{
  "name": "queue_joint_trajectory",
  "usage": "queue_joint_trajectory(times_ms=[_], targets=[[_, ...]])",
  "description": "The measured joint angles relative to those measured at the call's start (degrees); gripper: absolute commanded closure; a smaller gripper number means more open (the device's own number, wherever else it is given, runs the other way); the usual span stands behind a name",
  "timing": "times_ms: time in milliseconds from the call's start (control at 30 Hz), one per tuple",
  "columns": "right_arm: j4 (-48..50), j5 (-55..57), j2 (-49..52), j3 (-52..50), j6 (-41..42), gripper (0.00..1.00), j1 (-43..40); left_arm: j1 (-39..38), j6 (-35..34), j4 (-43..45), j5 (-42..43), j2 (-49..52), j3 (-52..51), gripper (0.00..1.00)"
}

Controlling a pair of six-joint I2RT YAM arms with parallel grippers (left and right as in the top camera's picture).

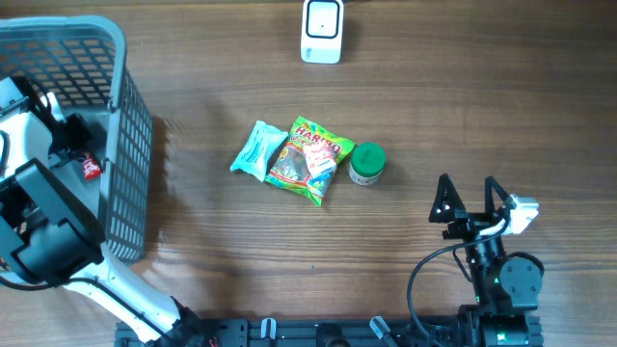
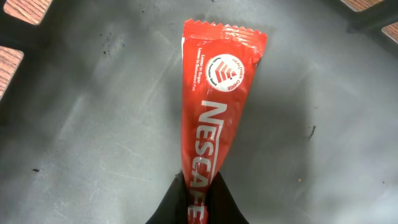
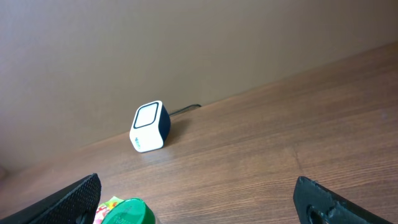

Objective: Scan the item barcode

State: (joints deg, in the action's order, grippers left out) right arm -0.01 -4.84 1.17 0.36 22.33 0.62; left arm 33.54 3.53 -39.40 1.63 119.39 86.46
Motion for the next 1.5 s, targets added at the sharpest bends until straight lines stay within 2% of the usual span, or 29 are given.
queue_joint_trajectory(times_ms=[233, 367, 600, 733, 867, 933, 1033, 1100, 1233, 1433, 1500], targets=[[0.00, 0.00, 0.00, 0.00, 0.00, 0.00, 0.00, 0.00, -0.33, -1.07, 0.63, -1.77, -0.42, 0.96], [0.00, 0.00, 0.00, 0.00, 0.00, 0.00, 0.00, 0.00, -2.01, -1.09, 1.09, -11.28, -0.90, 0.96], [0.00, 0.00, 0.00, 0.00, -0.02, 0.00, 0.00, 0.00, -8.96, -1.75, 4.28, -15.58, -0.92, 0.96], [-0.02, 0.00, 0.00, 0.00, -0.02, 0.00, 0.00, 0.00, -15.58, -1.46, 10.97, -26.99, -1.18, 0.96], [0.00, 0.00, 0.00, 0.00, 0.00, 0.00, 0.00, 0.00, -27.45, -1.33, 22.51, -41.35, -0.98, 0.96], [0.00, 0.00, 0.00, 0.00, 0.00, 0.00, 0.00, -0.02, -32.15, -1.38, 30.14, -43.95, -0.96, 0.96], [0.00, 0.00, 0.00, 0.00, -0.02, 0.00, 0.00, -1.99, -34.82, -4.39, 38.91, -44.30, -0.98, 0.96], [0.02, 0.00, 0.00, 0.00, -0.02, 0.00, 0.00, -6.29, -34.77, -8.26, 42.03, -44.28, -1.42, 0.96], [0.00, 0.00, 0.00, 0.00, 0.00, 0.00, 0.00, -22.53, -30.14, -9.77, 42.86, -44.13, -3.45, 0.96], [0.00, 0.00, 0.00, 0.00, -0.02, 0.00, 0.00, -52.26, -28.94, -11.13, 22.73, -43.50, -7.91, 0.96], [0.00, 0.00, 0.00, 0.00, -0.02, 0.00, 0.00, -59.52, -29.99, -9.44, 18.40, -42.23, -10.84, 0.96]])
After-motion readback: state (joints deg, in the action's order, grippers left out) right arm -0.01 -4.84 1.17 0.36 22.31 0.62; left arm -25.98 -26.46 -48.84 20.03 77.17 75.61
